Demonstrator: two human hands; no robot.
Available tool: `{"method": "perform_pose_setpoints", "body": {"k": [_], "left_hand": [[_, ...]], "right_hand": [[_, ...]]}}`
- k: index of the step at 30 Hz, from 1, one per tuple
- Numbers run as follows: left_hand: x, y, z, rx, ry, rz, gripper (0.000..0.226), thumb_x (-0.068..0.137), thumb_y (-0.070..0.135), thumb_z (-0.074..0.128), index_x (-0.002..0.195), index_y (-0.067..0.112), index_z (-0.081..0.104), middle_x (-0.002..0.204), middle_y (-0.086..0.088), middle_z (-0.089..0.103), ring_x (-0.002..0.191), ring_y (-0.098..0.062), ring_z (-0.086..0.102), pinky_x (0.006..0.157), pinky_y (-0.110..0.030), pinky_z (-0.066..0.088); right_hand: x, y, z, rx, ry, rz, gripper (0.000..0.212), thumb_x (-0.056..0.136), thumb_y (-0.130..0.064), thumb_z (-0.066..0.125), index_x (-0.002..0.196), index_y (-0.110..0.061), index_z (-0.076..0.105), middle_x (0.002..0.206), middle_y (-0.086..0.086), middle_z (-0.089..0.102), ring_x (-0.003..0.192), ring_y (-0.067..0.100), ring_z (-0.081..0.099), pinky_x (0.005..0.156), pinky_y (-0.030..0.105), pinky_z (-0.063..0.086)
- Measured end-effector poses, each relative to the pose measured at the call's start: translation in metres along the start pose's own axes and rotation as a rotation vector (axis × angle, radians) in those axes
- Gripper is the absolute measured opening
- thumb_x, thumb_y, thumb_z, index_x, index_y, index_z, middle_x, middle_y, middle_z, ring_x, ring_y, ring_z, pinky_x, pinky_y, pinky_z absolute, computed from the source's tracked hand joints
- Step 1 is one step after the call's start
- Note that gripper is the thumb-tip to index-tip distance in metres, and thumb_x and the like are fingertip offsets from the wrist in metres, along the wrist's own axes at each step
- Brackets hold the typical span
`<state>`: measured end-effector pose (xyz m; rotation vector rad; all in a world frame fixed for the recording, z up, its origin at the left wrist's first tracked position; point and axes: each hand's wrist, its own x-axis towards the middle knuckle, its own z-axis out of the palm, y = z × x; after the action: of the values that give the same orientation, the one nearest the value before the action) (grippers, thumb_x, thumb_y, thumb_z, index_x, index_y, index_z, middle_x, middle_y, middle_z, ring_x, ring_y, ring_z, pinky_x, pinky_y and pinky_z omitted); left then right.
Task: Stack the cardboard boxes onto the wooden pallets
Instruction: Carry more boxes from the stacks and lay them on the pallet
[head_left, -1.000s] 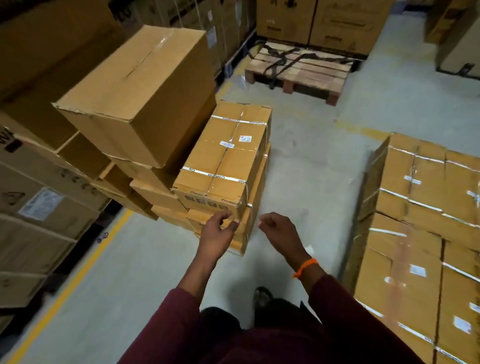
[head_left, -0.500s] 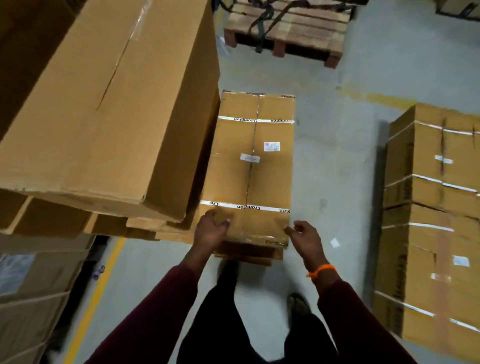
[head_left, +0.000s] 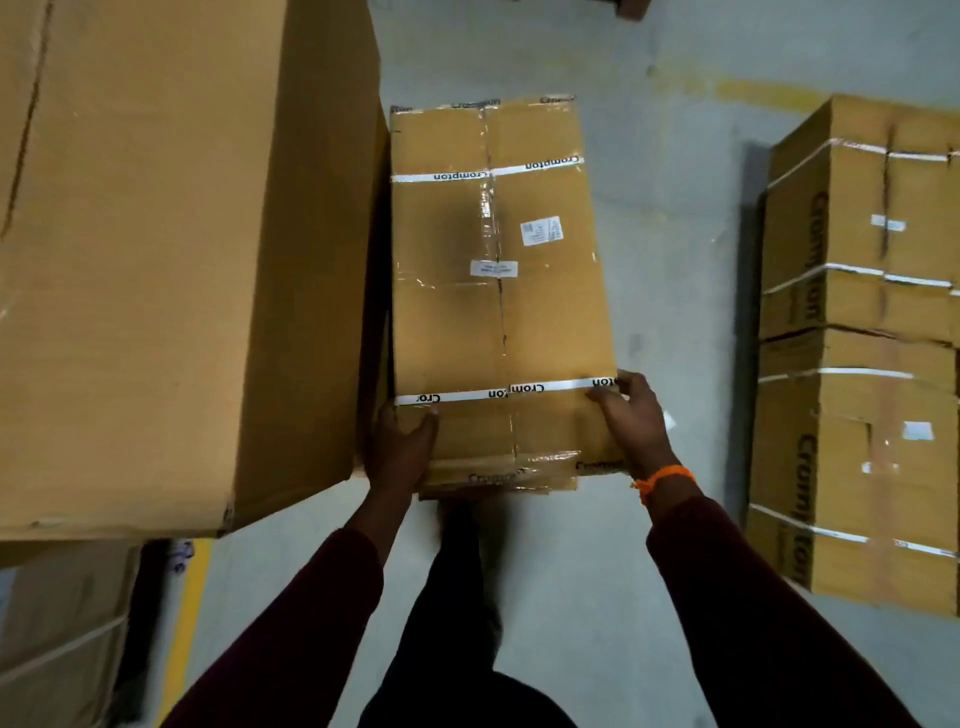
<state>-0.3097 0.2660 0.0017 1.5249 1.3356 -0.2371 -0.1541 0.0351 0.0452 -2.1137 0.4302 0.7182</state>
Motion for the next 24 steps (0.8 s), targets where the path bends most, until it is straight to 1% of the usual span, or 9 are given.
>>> {"method": "perform_pose_setpoints", "body": {"k": [3,6,10,14,16,17,19,21,24], "left_hand": [[-0.038,0.021,0.002,-0.095,0.046,0.064,0.073,0.076,0.072,0.065,0.135,0.032,0.056,0.133,0.001,0.06,0.118,-0.028,0.059,0.099,-0.055,0.052],[-0.08,0.033,0.01,-0.14,0.025,0.097,0.07,0.07,0.081,0.067,0.121,0.033,0.065,0.122,0.008,0.068,0.11,-0.022,0.065,0.095,-0.053,0.056],[-0.149,0.041,0.033,-0.097,-0.05,0.178,0.064,0.077,0.071,0.071,0.122,0.026,0.071,0.117,0.004,0.072,0.106,-0.023,0.067,0.095,-0.053,0.057],[-0.225,0.047,0.071,-0.019,-0.111,0.285,0.06,0.085,0.061,0.07,0.125,0.016,0.071,0.116,-0.002,0.071,0.106,-0.026,0.067,0.091,-0.044,0.057],[-0.263,0.049,0.094,0.011,-0.129,0.345,0.051,0.091,0.055,0.066,0.125,0.018,0.071,0.112,-0.002,0.071,0.102,-0.025,0.067,0.082,-0.035,0.056],[-0.282,0.049,0.107,0.031,-0.142,0.356,0.05,0.091,0.056,0.066,0.123,0.019,0.071,0.111,-0.002,0.072,0.1,-0.025,0.067,0.083,-0.036,0.056],[-0.316,0.047,0.132,0.057,-0.152,0.383,0.052,0.088,0.061,0.067,0.12,0.02,0.073,0.108,-0.002,0.074,0.098,-0.025,0.068,0.092,-0.044,0.057],[-0.351,0.044,0.159,0.054,-0.155,0.387,0.052,0.084,0.064,0.069,0.115,0.023,0.075,0.103,0.002,0.076,0.095,-0.024,0.07,0.092,-0.049,0.058],[-0.403,0.043,0.199,0.081,-0.203,0.469,0.043,0.085,0.061,0.069,0.104,0.022,0.076,0.094,0.003,0.076,0.085,-0.018,0.07,0.078,-0.042,0.061]], "right_hand": [[-0.02,-0.013,-0.032,0.078,0.126,-0.101,0.026,0.092,-0.03,0.066,0.116,-0.022,0.059,0.113,-0.006,0.062,0.105,0.018,0.058,0.086,0.034,0.044],[-0.038,-0.014,-0.074,0.082,0.183,-0.104,0.027,0.093,-0.035,0.064,0.113,-0.018,0.059,0.105,-0.002,0.065,0.097,0.02,0.058,0.079,0.033,0.042],[-0.071,0.018,-0.144,0.13,0.258,-0.069,0.028,0.09,-0.041,0.063,0.107,-0.019,0.065,0.104,0.0,0.069,0.097,0.023,0.061,0.084,0.036,0.048],[-0.115,0.072,-0.224,0.202,0.299,-0.039,0.047,0.077,-0.055,0.057,0.101,-0.018,0.07,0.102,0.002,0.071,0.098,0.025,0.064,0.089,0.04,0.052],[-0.136,0.1,-0.264,0.254,0.309,-0.032,0.036,0.084,-0.048,0.06,0.1,-0.017,0.071,0.098,0.002,0.068,0.095,0.025,0.062,0.082,0.036,0.048],[-0.145,0.115,-0.284,0.273,0.31,-0.026,0.029,0.089,-0.041,0.061,0.1,-0.016,0.072,0.096,0.002,0.067,0.093,0.025,0.06,0.079,0.035,0.044],[-0.161,0.148,-0.325,0.297,0.329,-0.034,0.024,0.093,-0.036,0.06,0.099,-0.017,0.072,0.095,0.002,0.066,0.093,0.025,0.059,0.078,0.035,0.043],[-0.178,0.177,-0.366,0.3,0.357,-0.063,0.023,0.092,-0.037,0.059,0.097,-0.019,0.071,0.094,-0.003,0.066,0.095,0.025,0.06,0.081,0.036,0.044],[-0.196,0.211,-0.424,0.327,0.409,-0.092,0.025,0.091,-0.038,0.06,0.103,-0.018,0.071,0.102,0.0,0.067,0.099,0.025,0.06,0.085,0.037,0.047]]}}
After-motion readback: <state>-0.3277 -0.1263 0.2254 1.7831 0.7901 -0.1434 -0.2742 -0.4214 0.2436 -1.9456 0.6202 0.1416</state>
